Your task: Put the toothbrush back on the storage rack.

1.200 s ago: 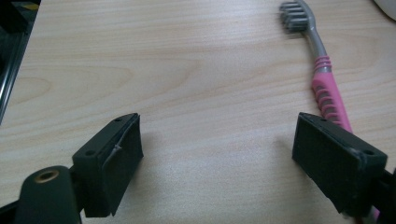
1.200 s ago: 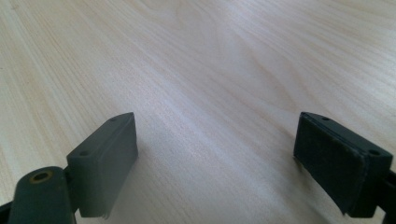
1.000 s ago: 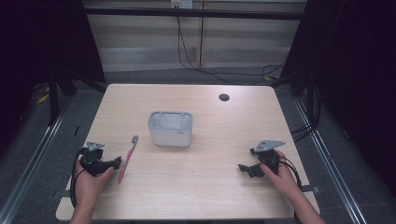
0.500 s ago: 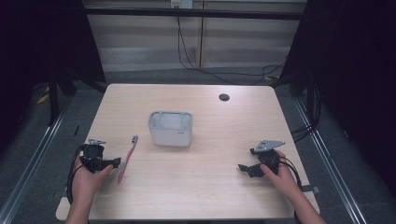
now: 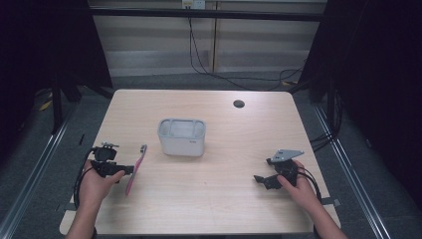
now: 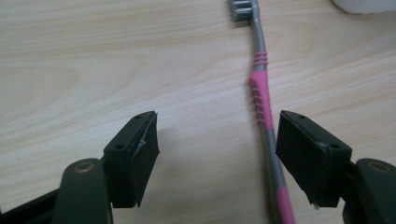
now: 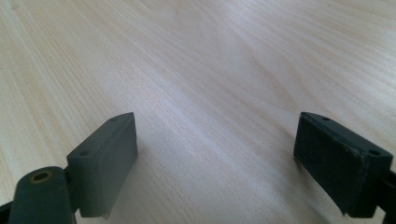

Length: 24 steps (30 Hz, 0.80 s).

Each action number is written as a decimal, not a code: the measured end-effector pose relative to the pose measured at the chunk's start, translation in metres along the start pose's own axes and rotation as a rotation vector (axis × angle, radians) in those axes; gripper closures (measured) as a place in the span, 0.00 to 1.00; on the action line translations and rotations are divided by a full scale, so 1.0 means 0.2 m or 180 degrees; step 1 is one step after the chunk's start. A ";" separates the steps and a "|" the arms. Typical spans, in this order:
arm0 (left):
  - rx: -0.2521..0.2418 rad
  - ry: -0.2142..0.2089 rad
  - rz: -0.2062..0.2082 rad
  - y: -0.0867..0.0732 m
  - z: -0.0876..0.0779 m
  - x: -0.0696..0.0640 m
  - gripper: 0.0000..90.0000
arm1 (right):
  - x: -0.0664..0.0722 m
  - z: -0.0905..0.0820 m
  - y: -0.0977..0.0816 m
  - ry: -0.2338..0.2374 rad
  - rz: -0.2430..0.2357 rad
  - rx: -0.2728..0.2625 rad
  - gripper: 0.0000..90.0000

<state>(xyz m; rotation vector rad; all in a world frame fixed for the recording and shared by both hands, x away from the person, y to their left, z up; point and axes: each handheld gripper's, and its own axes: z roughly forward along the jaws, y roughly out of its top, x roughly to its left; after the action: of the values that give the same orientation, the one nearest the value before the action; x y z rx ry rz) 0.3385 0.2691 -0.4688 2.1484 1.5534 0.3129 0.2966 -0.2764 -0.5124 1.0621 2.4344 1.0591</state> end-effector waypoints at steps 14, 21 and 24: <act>0.0195 0.0009 0.0054 0.12 0.08 -0.09 0.46 | 0.00 0.00 0.00 0.0001 -0.0001 0.0000 0.14; 0.0282 0.0015 0.0002 0.14 0.11 -0.10 0.59 | 0.00 0.00 0.00 -0.0001 -0.0007 -0.0004 0.14; 0.0308 0.0016 -0.0020 0.15 0.11 -0.11 0.64 | 0.00 0.00 0.00 0.0001 0.0000 0.0000 0.14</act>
<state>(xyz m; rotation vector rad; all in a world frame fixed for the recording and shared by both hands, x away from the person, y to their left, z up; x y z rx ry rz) 0.3652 0.2354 -0.4714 2.2170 1.6080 0.2459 0.2966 -0.2764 -0.5124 1.0619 2.4347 1.0594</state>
